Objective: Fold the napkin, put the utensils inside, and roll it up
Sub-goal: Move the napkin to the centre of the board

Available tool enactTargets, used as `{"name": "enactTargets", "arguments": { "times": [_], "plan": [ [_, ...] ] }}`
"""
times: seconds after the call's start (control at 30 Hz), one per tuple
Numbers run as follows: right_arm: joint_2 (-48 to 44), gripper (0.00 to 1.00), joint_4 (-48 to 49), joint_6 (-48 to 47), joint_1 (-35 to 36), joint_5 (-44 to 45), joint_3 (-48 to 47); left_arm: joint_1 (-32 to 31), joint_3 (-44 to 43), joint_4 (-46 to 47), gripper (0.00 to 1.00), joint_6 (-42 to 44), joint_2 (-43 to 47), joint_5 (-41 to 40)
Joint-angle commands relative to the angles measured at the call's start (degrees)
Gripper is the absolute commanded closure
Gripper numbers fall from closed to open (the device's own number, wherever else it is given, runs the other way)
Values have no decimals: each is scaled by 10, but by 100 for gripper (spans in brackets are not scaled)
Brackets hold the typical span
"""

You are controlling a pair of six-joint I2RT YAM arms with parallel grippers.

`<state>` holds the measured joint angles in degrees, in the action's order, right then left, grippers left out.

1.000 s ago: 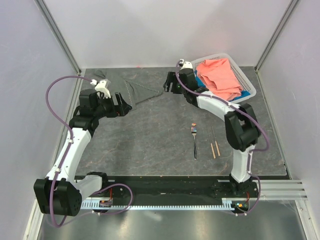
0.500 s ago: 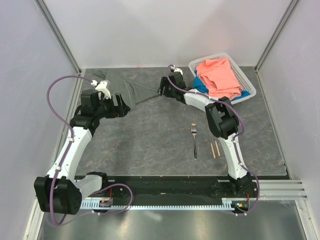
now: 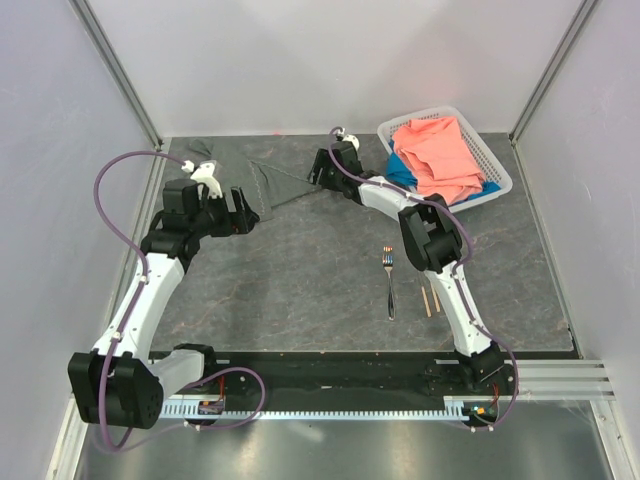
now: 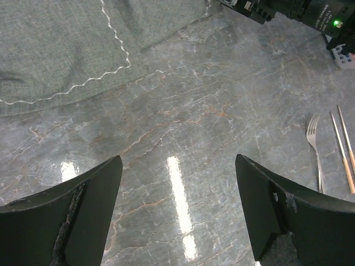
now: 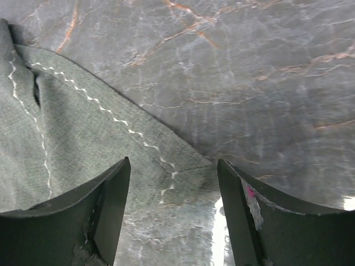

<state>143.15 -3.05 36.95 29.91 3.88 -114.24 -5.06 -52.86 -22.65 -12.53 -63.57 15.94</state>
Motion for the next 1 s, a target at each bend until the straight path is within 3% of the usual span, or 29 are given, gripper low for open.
{"name": "enactTargets", "arguments": {
  "times": [0.0,0.13,0.27,0.37,0.57,0.7,0.97],
  "plan": [
    [17,30,-2,28,13,2,-27,-10,-18,6,10,28,18,-21],
    [21,50,-5,30,14,2,-26,-14,-17,5,9,30,23,-26],
    [11,85,-7,25,14,6,-14,-14,-15,5,9,31,29,-32],
    [-12,100,-6,11,14,23,6,-14,-15,5,9,32,29,-35],
    [-108,100,3,-28,8,39,99,-14,-14,2,10,33,33,-37],
    [-182,100,19,-43,-5,45,212,-14,-11,2,11,31,34,-36],
    [-339,100,26,-86,-38,60,387,-47,-8,-1,22,32,13,-68]
  ]
}}
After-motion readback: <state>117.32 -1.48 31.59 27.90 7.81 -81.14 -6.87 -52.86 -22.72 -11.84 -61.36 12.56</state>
